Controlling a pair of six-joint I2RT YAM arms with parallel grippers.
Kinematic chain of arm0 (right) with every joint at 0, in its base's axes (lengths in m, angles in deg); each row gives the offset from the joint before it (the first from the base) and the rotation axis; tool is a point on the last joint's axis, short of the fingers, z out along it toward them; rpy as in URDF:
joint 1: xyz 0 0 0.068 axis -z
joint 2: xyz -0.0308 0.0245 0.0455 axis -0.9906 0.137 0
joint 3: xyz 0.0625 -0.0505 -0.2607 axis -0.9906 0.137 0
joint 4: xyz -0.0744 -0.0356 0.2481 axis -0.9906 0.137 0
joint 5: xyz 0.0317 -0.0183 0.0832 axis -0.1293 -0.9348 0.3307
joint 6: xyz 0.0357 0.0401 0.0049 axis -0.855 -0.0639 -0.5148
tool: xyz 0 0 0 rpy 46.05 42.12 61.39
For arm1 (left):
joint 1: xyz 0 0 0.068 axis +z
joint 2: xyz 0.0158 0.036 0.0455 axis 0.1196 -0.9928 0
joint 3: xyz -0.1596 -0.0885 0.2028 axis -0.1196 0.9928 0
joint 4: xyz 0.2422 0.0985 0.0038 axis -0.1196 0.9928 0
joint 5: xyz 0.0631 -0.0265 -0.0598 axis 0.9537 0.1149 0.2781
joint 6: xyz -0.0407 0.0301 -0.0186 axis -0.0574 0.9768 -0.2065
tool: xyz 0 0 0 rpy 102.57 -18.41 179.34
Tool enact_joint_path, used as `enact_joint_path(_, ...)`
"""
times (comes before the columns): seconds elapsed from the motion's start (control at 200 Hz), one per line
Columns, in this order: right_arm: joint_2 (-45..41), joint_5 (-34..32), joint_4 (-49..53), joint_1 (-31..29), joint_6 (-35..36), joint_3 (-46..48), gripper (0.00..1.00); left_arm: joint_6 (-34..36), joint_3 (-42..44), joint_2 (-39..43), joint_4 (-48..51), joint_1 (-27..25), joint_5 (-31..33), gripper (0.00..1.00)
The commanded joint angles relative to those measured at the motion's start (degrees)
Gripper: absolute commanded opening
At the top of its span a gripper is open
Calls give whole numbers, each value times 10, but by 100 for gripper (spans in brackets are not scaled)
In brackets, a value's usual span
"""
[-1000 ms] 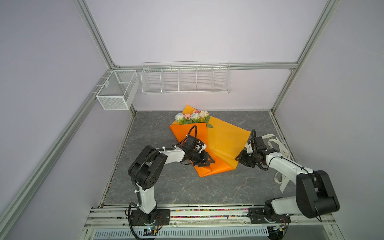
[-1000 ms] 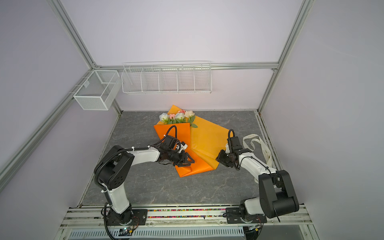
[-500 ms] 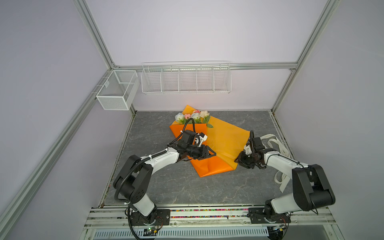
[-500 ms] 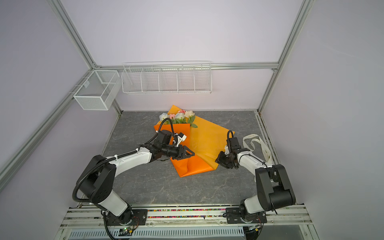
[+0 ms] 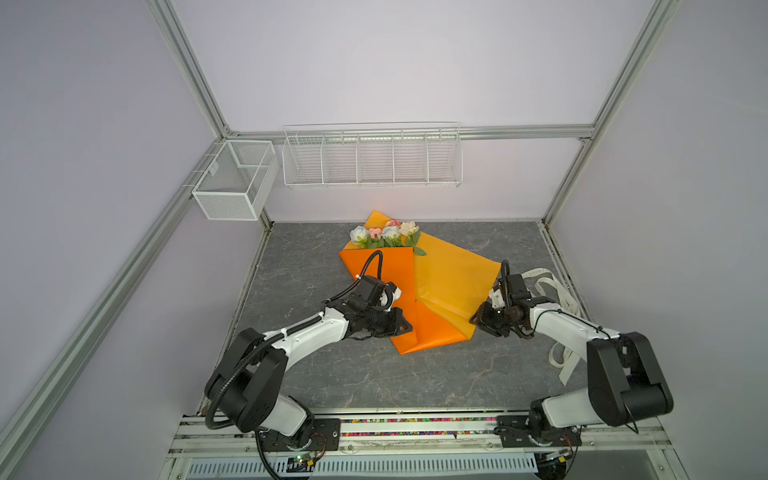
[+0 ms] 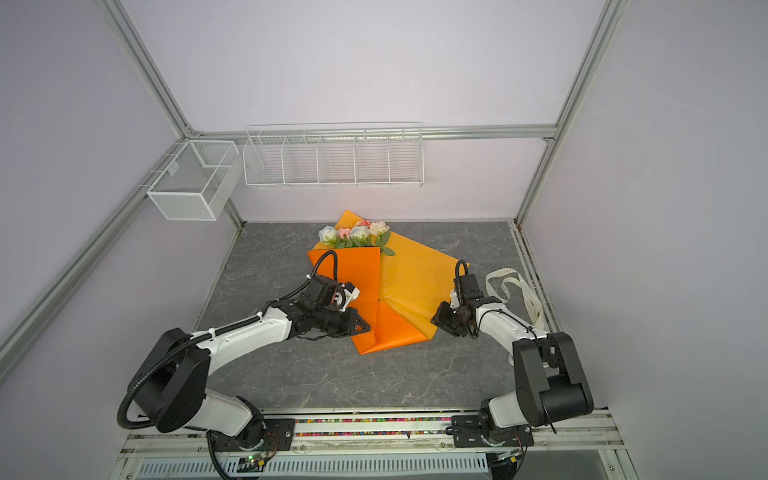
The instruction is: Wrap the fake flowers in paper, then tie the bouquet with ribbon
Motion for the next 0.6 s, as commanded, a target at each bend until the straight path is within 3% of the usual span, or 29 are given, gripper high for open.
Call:
enact_joint_path(0.0,-4,18,-23,15,-10,13,45,21,-23,-35,-1,-9,-18,13)
enact_joint_path(0.3,25,72,-92,35,-43,37,53,43,-74,-130,-16,-14,-32,13)
enact_joint_path(0.595,45,79,-134,40,-62,55,58,46,-82,-185,-19,-28,-38,15)
